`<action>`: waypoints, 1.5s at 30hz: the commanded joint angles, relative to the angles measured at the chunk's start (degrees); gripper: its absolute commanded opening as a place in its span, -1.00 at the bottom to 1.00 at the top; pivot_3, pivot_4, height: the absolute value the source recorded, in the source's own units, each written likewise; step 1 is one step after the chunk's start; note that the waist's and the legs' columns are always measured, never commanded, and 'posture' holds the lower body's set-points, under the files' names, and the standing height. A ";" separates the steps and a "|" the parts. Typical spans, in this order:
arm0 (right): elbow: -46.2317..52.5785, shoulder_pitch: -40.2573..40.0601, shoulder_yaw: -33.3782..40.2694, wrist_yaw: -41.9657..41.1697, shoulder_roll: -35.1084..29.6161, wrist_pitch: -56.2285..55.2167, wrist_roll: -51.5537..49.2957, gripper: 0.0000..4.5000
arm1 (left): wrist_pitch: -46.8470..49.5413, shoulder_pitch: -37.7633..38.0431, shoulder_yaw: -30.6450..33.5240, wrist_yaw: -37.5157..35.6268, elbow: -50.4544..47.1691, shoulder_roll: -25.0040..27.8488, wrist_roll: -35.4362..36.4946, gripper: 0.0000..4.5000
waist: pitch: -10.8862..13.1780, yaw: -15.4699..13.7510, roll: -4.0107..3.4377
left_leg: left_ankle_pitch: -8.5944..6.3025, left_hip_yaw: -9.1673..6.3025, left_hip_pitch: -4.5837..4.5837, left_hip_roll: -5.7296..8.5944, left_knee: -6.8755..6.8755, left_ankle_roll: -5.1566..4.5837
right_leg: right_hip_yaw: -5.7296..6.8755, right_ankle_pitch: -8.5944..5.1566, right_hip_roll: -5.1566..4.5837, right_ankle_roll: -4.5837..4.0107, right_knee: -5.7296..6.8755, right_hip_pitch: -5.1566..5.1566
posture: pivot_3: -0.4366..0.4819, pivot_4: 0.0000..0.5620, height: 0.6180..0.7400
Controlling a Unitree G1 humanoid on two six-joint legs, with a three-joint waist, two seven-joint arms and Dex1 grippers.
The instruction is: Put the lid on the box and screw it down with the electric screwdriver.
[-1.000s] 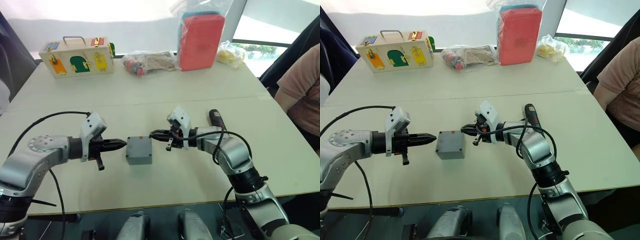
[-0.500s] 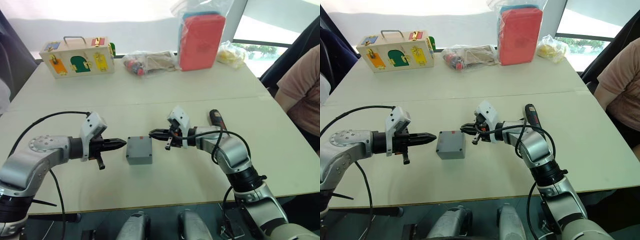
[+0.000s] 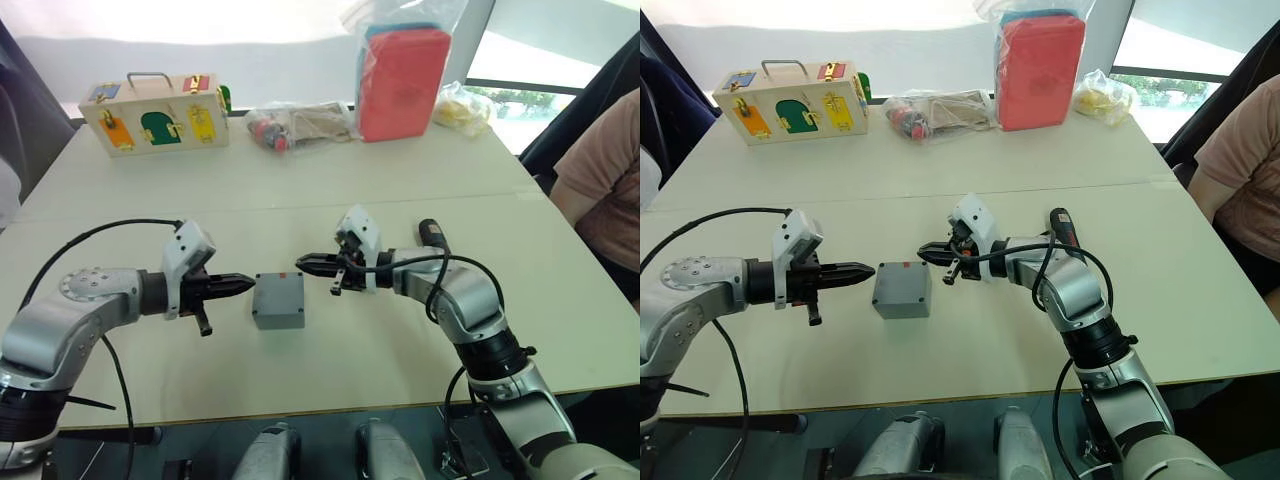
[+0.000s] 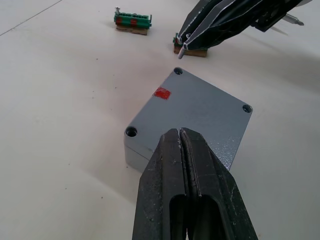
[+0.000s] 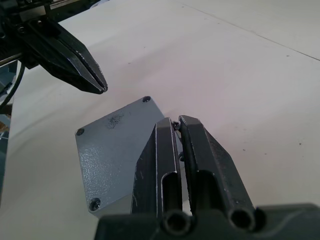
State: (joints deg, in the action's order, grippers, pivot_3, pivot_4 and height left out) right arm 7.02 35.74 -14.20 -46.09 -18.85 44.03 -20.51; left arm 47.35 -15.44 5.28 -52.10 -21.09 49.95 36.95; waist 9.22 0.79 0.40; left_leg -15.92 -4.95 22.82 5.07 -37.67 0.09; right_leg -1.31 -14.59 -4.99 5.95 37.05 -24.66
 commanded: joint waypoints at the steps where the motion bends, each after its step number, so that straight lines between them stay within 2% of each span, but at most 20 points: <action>1: 2.36 0.70 0.09 -0.17 -0.20 -0.47 -0.46 -0.94 | 0.13 -0.40 0.52 0.24 -1.68 0.16 0.43 -1.00 | 0.00 0.00 0.00 | 0.00 0.00 0.00 0.00 0.00 0.00 | 0.00 0.00 0.00 0.00 0.00 0.00 | -0.05 -0.47 1.00; 28: -2.74 0.13 -2.24 -0.88 0.41 -3.11 1.71 -0.94 | 0.69 -0.57 0.65 0.80 -2.05 -0.12 0.47 -1.00 | 0.00 0.02 0.00 | 0.03 0.00 0.00 0.00 0.00 0.05 | 0.00 0.00 0.00 0.00 0.00 0.00 | -0.05 -0.47 1.00; 31: -3.17 0.28 -1.98 -0.58 0.40 -3.59 2.02 -0.59 | 0.57 -0.64 0.76 0.71 -1.86 -0.02 0.39 -1.00 | 0.00 0.01 0.00 | 0.02 0.00 0.00 0.00 0.00 0.03 | 0.00 0.00 0.00 0.00 0.00 0.00 | -0.05 -0.47 1.00; 34: -3.63 0.62 -1.60 -0.51 0.24 -3.91 2.25 -0.05 | 0.44 -0.83 0.68 0.66 -1.65 -0.08 0.28 -1.00 | 0.00 0.01 0.00 | 0.02 0.00 0.00 0.00 0.00 0.04 | 0.00 0.00 0.00 0.00 0.00 0.00 | -0.05 -0.47 1.00; 40: -3.15 1.30 0.48 -0.24 -0.15 -3.41 1.11 -0.05 | 0.26 -1.62 0.89 0.59 -1.58 -0.57 0.74 -1.00 | 0.00 -0.01 0.00 | 0.03 0.00 0.00 0.00 0.00 0.05 | 0.00 0.00 0.00 0.00 0.00 0.00 | -0.05 -0.47 1.00; 45: 2.05 4.29 8.65 1.11 -3.62 4.17 -4.01 -0.05 | 1.75 -6.81 1.33 -0.93 -2.63 -0.66 4.08 -1.00 | 0.03 -0.21 0.02 | 0.02 -0.02 0.04 0.02 -0.05 0.04 | 0.02 0.00 -0.02 0.00 0.00 0.02 | -0.05 -0.47 1.00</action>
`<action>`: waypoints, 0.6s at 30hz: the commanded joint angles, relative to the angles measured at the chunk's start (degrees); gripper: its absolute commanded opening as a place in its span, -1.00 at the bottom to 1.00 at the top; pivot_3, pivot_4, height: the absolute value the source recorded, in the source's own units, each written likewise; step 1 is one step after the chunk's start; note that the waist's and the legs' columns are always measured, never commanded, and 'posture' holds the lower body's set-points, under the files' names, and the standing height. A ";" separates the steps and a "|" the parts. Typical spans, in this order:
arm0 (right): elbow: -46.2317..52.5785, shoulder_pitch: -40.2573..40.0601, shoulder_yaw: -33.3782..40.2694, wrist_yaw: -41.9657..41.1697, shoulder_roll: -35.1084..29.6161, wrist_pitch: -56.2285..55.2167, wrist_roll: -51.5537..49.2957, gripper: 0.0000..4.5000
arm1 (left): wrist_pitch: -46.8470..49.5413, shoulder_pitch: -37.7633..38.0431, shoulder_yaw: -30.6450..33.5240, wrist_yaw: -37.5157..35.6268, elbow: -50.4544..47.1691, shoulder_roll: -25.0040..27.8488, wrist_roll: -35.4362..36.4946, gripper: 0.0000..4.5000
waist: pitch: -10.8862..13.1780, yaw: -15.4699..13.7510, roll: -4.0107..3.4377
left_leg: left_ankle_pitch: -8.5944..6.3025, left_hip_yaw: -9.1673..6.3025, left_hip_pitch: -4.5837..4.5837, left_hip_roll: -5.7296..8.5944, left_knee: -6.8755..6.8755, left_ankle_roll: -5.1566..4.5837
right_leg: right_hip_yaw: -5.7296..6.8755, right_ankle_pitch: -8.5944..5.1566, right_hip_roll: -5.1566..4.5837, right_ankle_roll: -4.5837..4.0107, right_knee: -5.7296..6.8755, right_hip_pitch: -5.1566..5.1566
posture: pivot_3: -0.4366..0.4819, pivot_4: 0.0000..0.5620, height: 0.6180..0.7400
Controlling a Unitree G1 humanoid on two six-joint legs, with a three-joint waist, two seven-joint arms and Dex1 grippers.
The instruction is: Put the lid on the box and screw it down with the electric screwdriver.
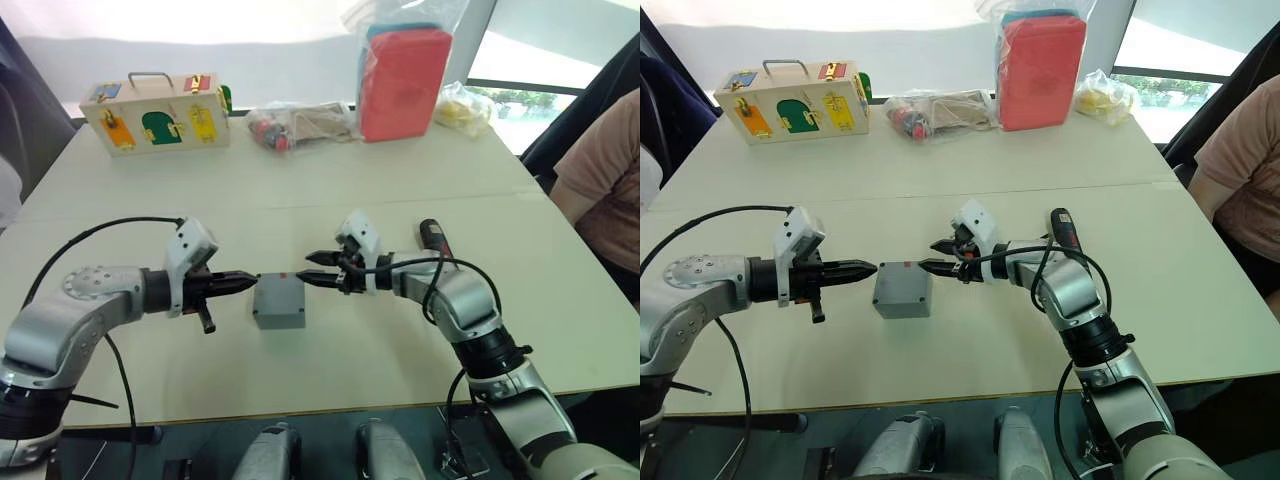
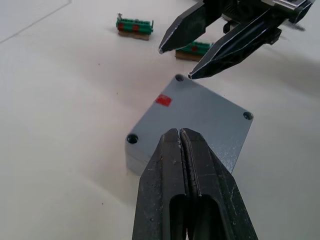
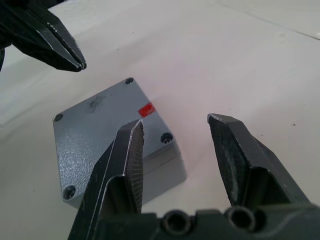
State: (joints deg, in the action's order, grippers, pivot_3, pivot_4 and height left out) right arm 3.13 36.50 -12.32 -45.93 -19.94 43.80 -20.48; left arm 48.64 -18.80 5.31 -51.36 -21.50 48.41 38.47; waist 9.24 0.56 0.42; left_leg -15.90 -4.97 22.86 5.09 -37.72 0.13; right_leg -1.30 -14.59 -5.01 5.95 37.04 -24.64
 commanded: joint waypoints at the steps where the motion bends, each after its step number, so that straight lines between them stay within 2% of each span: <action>1: 6.54 4.45 8.26 1.46 -3.83 6.91 -4.85 -0.05 | 0.40 -4.36 1.01 -2.47 -2.30 1.38 2.77 -1.00 | 0.02 0.04 -0.01 | -0.01 0.01 0.02 0.02 -0.01 -0.02 | 0.00 0.00 -0.01 0.00 -0.01 -0.01 | -0.05 -0.47 1.00; 3: 6.87 6.95 11.17 1.67 -8.27 13.65 -6.52 -0.05 | -0.01 -6.95 -0.18 -4.34 -2.21 2.09 2.81 -1.00 | 0.03 0.09 -0.03 | -0.02 0.01 0.05 0.01 0.00 -0.02 | 0.01 0.00 0.00 0.00 -0.03 -0.04 | -0.05 -0.47 1.00; 6: 4.46 12.89 13.69 1.79 -15.93 26.61 -8.43 0.29 | -1.96 -11.29 -3.64 -7.39 -1.85 1.48 1.84 -1.00 | 0.11 -0.03 -0.13 | -0.02 0.00 0.06 0.00 -0.01 -0.03 | 0.03 0.00 0.00 0.00 -0.05 -0.03 | -0.05 -0.47 1.00; 7: 2.92 14.85 13.65 2.34 -17.89 30.52 -8.51 0.47 | -2.57 -12.39 -4.82 -8.11 -1.64 0.94 1.48 -1.00 | 0.11 0.04 -0.13 | -0.01 0.00 0.14 0.03 -0.04 -0.04 | 0.03 0.00 -0.04 0.00 -0.06 -0.06 | -0.05 -0.47 1.00; 10: -1.98 18.88 8.81 5.03 -23.71 37.70 -5.03 0.93 | -4.99 -14.37 -7.96 -10.65 -0.55 -0.21 0.00 -1.00 | 0.11 0.25 -0.12 | -0.03 0.02 0.20 0.01 -0.09 -0.07 | -0.02 0.00 -0.03 -0.01 -0.05 -0.12 | -0.05 -0.47 1.00; 13: -5.29 18.98 0.15 3.41 -30.48 37.63 -1.98 0.98 | -7.79 -15.48 -10.89 -12.70 1.12 -1.37 -2.29 -1.00 | 0.12 0.30 -0.12 | -0.03 0.07 0.20 -0.03 -0.04 -0.07 | -0.05 -0.01 -0.02 -0.01 -0.08 -0.15 | -0.05 -0.47 1.00; 15: -9.45 21.55 -5.17 -0.97 -33.58 42.71 -4.35 0.98 | -10.96 -16.20 -13.55 -14.18 2.97 -2.42 -5.15 -1.00 | 0.14 0.23 -0.12 | -0.03 0.10 0.33 -0.02 -0.10 -0.07 | -0.05 -0.01 -0.03 -0.01 -0.08 -0.25 | -0.05 -0.47 1.00; 18: -17.03 26.15 -10.54 -4.34 -33.97 44.13 -3.96 0.98 | -12.71 -16.60 -14.62 -14.73 3.99 -4.64 -5.77 -1.00 | 0.17 0.41 -0.16 | -0.05 0.19 0.45 -0.01 -0.26 -0.12 | -0.05 0.00 -0.04 0.00 -0.05 -0.31 | -0.05 -0.47 1.00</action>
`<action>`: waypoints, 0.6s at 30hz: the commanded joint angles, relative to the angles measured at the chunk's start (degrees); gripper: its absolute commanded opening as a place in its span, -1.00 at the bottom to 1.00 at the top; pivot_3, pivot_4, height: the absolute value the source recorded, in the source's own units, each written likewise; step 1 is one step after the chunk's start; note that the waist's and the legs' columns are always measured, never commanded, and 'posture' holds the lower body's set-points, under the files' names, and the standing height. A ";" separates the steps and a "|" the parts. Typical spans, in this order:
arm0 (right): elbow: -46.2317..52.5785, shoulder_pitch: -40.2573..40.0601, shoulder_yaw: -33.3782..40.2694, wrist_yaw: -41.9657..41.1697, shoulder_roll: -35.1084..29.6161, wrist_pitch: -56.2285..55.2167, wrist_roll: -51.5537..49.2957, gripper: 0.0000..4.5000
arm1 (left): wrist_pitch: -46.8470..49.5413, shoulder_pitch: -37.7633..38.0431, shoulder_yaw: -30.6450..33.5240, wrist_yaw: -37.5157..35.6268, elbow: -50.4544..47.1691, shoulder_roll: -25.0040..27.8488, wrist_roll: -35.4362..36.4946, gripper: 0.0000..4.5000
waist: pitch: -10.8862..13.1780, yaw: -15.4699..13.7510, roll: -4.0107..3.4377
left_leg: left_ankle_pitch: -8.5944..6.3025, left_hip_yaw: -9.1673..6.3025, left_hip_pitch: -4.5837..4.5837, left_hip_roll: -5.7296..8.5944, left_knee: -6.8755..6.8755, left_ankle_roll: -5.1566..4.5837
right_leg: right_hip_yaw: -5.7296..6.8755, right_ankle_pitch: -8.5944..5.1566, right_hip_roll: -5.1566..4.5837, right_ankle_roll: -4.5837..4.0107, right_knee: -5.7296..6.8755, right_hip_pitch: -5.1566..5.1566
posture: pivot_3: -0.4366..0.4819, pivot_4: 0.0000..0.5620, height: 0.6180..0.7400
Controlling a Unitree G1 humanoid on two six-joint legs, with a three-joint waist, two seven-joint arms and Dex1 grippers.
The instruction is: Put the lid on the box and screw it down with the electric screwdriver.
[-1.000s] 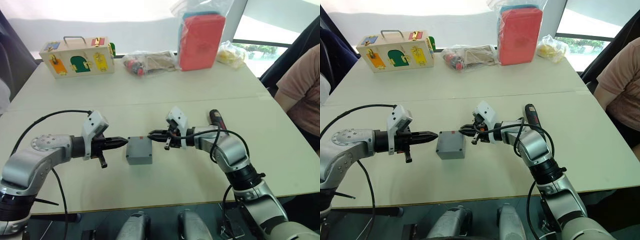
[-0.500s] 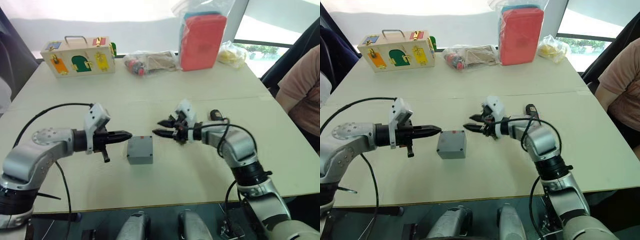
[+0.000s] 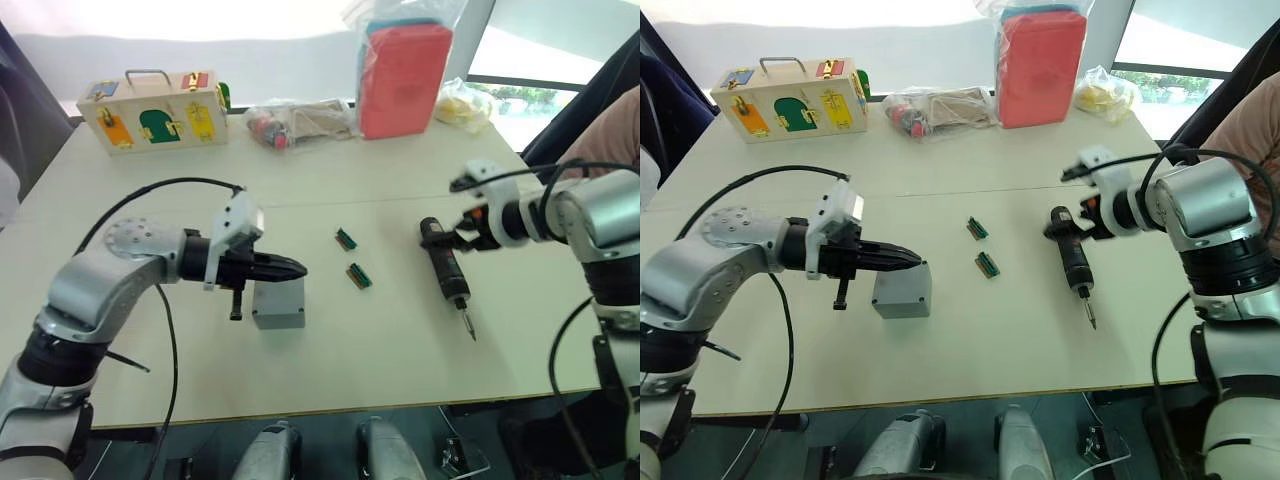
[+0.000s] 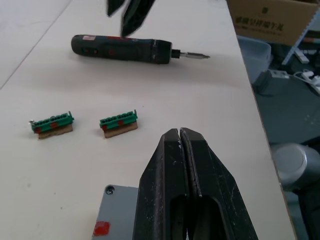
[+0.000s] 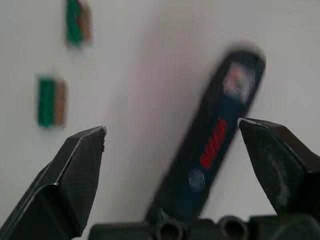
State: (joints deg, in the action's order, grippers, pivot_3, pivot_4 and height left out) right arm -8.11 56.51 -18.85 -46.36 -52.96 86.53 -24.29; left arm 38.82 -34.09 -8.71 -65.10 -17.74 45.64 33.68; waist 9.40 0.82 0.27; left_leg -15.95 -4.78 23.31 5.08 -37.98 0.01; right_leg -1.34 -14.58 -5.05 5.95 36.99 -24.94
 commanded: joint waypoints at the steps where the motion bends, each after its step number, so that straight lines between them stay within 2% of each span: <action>1: -8.21 7.50 -5.55 -4.89 -0.73 1.27 0.17 0.98 | -3.04 -1.15 -0.64 -0.71 0.04 -2.71 -0.89 -1.00 | 0.00 0.20 0.00 | -0.02 0.06 0.00 0.00 -0.02 -0.03 | -0.04 0.00 0.00 0.01 0.01 -0.03 | -0.05 -0.47 1.00; 9: -17.68 12.77 -18.51 -13.49 -0.09 -2.37 3.32 0.98 | -1.51 3.75 0.40 3.40 -5.01 -4.89 -0.23 -1.00 | 0.01 -0.05 0.00 | 0.04 0.02 0.10 -0.01 -0.02 0.07 | -0.02 0.01 0.01 0.01 0.02 -0.16 | -0.05 -0.47 1.00; 18: -26.75 13.35 -26.45 -20.41 4.31 -10.15 10.00 0.98 | 1.73 9.32 2.88 8.26 -10.89 -4.23 1.25 -1.00 | 0.00 -0.03 0.00 | 0.07 0.00 0.10 -0.01 -0.03 0.13 | -0.02 0.01 0.03 0.01 0.10 -0.20 | -0.05 -0.47 1.00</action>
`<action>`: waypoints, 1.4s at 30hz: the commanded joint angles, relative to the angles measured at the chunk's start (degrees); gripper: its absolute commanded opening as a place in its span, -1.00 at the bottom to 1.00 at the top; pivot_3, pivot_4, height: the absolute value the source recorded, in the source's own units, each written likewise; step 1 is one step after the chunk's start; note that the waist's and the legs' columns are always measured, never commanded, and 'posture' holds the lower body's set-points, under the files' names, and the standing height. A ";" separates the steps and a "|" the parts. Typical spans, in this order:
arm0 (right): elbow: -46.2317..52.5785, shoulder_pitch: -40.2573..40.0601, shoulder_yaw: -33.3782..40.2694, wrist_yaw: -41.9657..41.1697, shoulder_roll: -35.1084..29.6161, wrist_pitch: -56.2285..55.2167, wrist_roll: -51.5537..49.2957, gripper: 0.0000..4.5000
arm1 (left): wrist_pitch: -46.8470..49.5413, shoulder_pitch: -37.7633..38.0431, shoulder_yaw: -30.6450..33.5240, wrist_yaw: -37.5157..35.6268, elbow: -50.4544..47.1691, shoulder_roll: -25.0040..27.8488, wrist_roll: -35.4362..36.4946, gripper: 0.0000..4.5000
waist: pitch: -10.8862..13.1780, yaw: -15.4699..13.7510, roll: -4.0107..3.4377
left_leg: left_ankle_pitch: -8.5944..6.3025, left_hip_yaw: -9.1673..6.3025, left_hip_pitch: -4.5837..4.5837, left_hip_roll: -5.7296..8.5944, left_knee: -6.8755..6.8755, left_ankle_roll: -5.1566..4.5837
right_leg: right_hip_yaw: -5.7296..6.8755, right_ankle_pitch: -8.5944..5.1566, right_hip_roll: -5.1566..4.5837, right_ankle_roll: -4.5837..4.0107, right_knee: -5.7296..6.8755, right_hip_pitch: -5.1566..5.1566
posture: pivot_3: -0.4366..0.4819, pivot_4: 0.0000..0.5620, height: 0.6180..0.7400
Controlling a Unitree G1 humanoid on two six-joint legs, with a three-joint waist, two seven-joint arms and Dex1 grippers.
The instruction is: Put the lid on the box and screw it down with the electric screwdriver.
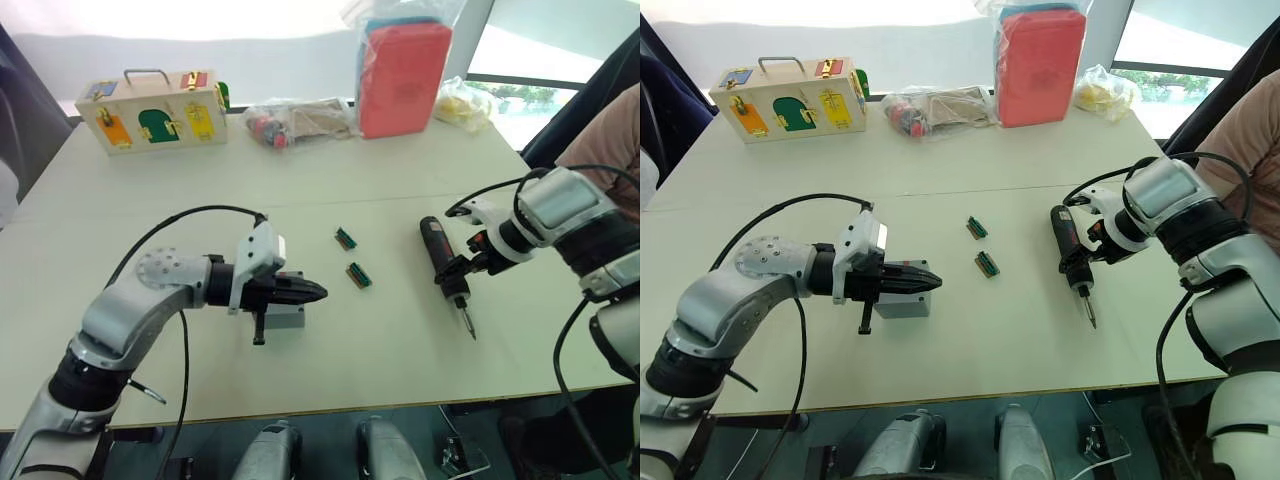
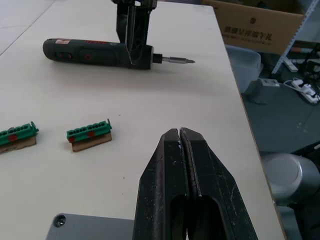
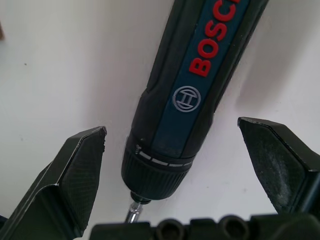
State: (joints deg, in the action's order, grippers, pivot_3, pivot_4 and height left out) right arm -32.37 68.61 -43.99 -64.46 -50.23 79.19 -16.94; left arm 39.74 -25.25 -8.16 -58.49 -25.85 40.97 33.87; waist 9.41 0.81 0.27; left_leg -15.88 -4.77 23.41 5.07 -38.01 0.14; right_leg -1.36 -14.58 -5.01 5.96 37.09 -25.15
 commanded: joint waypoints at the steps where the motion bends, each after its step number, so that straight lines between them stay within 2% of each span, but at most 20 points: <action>1: -3.59 1.04 -1.42 -2.56 2.38 -3.97 3.49 0.90 | 1.02 0.80 2.45 2.14 -3.04 0.43 1.08 -1.00 | -0.01 -0.01 0.01 | 0.01 0.00 0.00 0.00 0.00 0.02 | 0.00 0.00 0.00 0.00 0.01 -0.02 | -0.05 -0.47 1.00; 3: -4.91 0.68 -1.80 -3.66 3.19 -6.28 5.20 0.78 | 1.40 1.20 2.63 2.84 -3.50 0.43 1.28 -1.00 | -0.03 -0.02 0.05 | 0.04 -0.03 -0.01 0.00 -0.01 0.07 | 0.02 0.00 0.01 0.00 0.02 0.01 | -0.05 -0.47 1.00; 4: -5.49 0.64 -1.82 -4.25 3.49 -6.97 5.98 0.55 | 1.51 1.26 2.65 3.03 -3.60 0.42 1.34 -1.00 | -0.04 -0.02 0.06 | 0.04 -0.02 -0.01 0.01 -0.03 0.07 | 0.01 0.00 0.00 0.00 0.01 0.04 | -0.05 -0.47 1.00; 7: -8.27 0.51 -0.67 -4.83 4.91 -7.87 7.84 0.25 | 2.58 1.76 3.30 3.94 -4.74 0.27 2.62 -1.00 | -0.04 0.06 0.06 | 0.04 -0.02 -0.02 0.01 -0.06 0.08 | 0.01 0.00 0.01 0.00 0.01 0.05 | -0.05 -0.47 1.00; 8: -8.93 0.34 -0.32 -4.90 5.29 -8.00 8.43 0.06 | 2.77 1.83 3.44 4.10 -4.88 0.27 2.85 -1.00 | -0.04 0.11 0.07 | 0.04 -0.02 -0.03 0.00 -0.06 0.08 | 0.01 0.00 0.02 0.00 0.01 0.05 | -0.05 -0.47 1.00; 10: -9.76 -0.01 0.57 -4.62 5.58 -7.82 9.49 -0.18 | 2.90 1.68 3.86 4.32 -4.55 0.51 3.12 -1.00 | -0.06 0.16 0.09 | 0.04 -0.03 -0.03 -0.02 -0.05 0.08 | 0.01 0.00 0.04 0.00 0.01 0.05 | -0.05 -0.47 1.00; 14: -13.65 1.45 6.44 -0.81 6.40 -11.51 11.33 -0.19 | 2.25 1.42 6.14 4.08 -1.95 2.13 2.39 -1.00 | -0.09 0.19 0.14 | 0.05 -0.04 -0.07 -0.01 -0.06 0.11 | 0.01 0.00 0.04 -0.01 0.02 0.10 | -0.05 -0.47 1.00; 19: -19.61 8.89 24.00 8.63 9.89 -19.98 7.28 -0.19 | 1.38 2.13 10.93 3.56 3.38 5.34 1.83 -1.00 | 0.04 0.40 -0.07 | 0.11 0.07 -0.04 0.02 -0.04 0.20 | -0.08 0.01 0.03 -0.01 0.12 -0.05 | -0.05 -0.47 1.00; 22: -5.48 5.47 44.37 12.73 13.67 -31.24 -4.42 -0.19 | 1.66 3.17 12.46 1.82 5.44 8.15 1.79 -1.00 | 0.11 0.46 -0.12 | 0.15 0.07 0.09 -0.04 0.14 0.27 | -0.09 0.01 0.09 -0.02 0.13 -0.32 | -0.05 -0.47 1.00; 24: 5.99 -0.26 50.54 14.09 16.27 -31.24 -9.06 -0.19 | 2.17 3.09 12.22 1.30 5.82 8.97 2.13 -1.00 | 0.13 0.45 -0.15 | 0.17 0.03 0.14 -0.05 0.37 0.29 | -0.13 0.01 0.12 -0.01 0.08 -0.45 | -0.05 -0.47 1.00; 27: 24.91 -9.92 56.61 19.73 24.85 -27.84 -17.68 -0.19 | 2.97 2.34 11.31 0.45 6.54 9.82 2.01 -1.00 | 0.02 -0.13 0.05 | 0.17 -0.22 0.13 -0.10 0.43 0.30 | 0.04 0.01 0.13 0.00 0.07 -0.33 | -0.05 -0.47 1.00; 30: 37.62 -17.48 56.91 25.24 33.94 -30.34 -21.60 -0.19 | 3.55 1.96 9.88 -0.12 6.53 10.37 1.52 -1.00 | 0.01 -0.13 0.06 | 0.17 -0.31 0.12 -0.01 0.19 0.30 | 0.08 0.01 0.05 -0.01 0.02 -0.16 | -0.05 -0.47 1.00; 32: 42.28 -21.45 55.24 27.24 37.99 -32.41 -21.94 -0.19 | 3.03 2.47 8.35 -0.43 6.11 10.95 0.08 -1.00 | 0.03 -0.15 0.03 | 0.16 -0.20 0.12 0.12 -0.02 0.28 | -0.01 0.03 -0.03 0.01 0.14 -0.11 | -0.05 -0.47 1.00; 36: 46.90 -28.13 48.72 27.34 40.79 -38.69 -18.04 -0.19 | 2.78 3.41 6.83 -0.01 5.18 10.54 -1.03 -1.00 | 0.03 -0.15 0.03 | 0.18 -0.22 0.09 0.18 -0.08 0.27 | 0.02 0.09 0.02 0.04 0.26 -0.13 | -0.05 -0.47 1.00; 42: 47.30 -31.79 43.14 27.71 42.35 -43.64 -15.45 -0.19 | 1.72 4.25 5.00 1.54 5.51 9.33 -3.78 -1.00 | 0.03 0.39 0.03 | 0.18 -0.21 0.09 0.05 -0.02 0.28 | 0.01 0.08 0.09 0.04 0.22 -0.21 | -0.05 -0.47 1.00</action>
State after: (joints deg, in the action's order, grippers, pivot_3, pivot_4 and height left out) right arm 12.26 36.04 0.29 -36.75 -8.91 38.89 -32.71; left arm 42.83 -21.31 -2.99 -57.48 -19.23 50.76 31.27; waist 9.44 1.20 0.29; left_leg -15.69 -4.97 23.49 5.11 -38.03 0.43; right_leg -1.37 -14.49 -4.91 6.00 37.32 -25.36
